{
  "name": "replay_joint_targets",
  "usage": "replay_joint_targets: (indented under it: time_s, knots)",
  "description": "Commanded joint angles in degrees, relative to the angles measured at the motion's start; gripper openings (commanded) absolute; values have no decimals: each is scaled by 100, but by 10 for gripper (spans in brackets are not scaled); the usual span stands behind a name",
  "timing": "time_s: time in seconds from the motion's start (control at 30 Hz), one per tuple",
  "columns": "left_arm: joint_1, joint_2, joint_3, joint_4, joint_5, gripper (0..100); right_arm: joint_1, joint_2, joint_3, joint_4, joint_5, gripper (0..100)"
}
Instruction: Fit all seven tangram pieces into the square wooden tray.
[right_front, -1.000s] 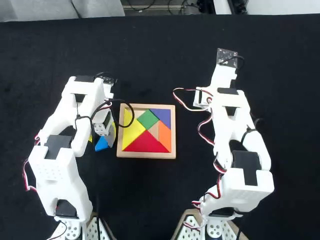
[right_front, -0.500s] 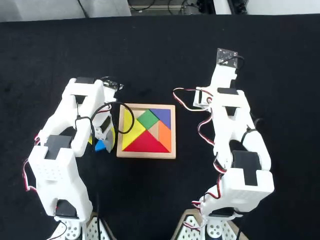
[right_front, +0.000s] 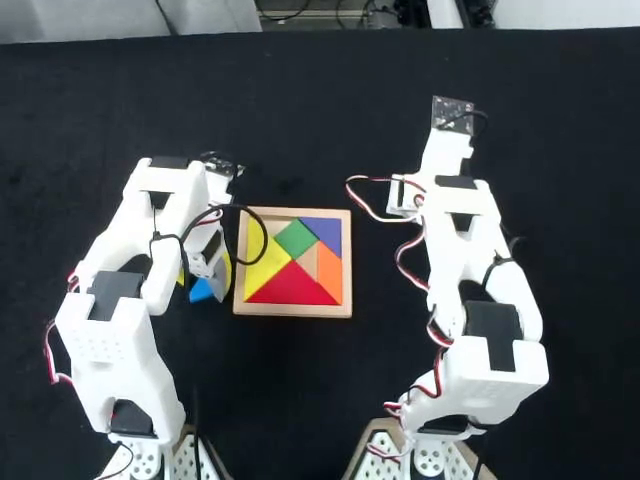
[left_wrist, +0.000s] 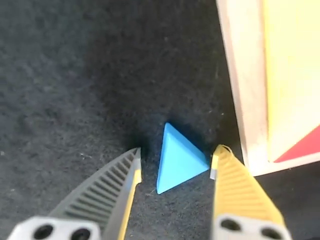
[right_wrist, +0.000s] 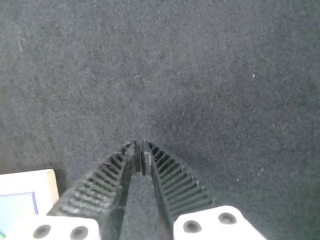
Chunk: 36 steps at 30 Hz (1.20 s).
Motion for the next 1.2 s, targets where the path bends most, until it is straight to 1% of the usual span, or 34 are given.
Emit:
replay_joint_targets:
  time_s: [0.0, 0.13, 0.47, 0.57, 0.7, 0.77, 0.8, 0.87, 0.93, 1.03, 1.1, 1.17]
  knots:
    - [75, -62, -75, -176, 132, 221, -62, -31, -330, 44, 79, 12]
    - [119, -79, -92, -176, 132, 144, -53, -31, -330, 44, 79, 12]
    - [127, -53, -110, -185, 53, 141, -44, -31, -338, 44, 79, 12]
    - [127, -132, -409, -79, -484, 141, -35, -48, -330, 44, 79, 12]
    - [40, -378, -1710, 993, -598, 141, 70, -66, -321, 44, 44, 12]
    - [75, -519, -2369, 1292, -615, 141, 158, -66, -347, 44, 44, 12]
    - [101, -571, -2677, 1327, -747, 141, 176, -75, -347, 44, 44, 12]
    - [224, -598, -3187, 1327, -1363, 141, 176, -75, -356, 44, 44, 12]
    - [435, -563, -3433, 1389, -2233, 141, 185, -75, -356, 44, 44, 12]
    - [840, -466, -3451, 1521, -3604, 141, 325, -75, -356, 44, 35, 12]
    - [1033, -378, -3503, 1486, -4149, 141, 501, -75, -356, 35, -141, 12]
    - [1218, -237, -3486, 1275, -4475, 141, 730, -75, -365, 18, -457, 12]
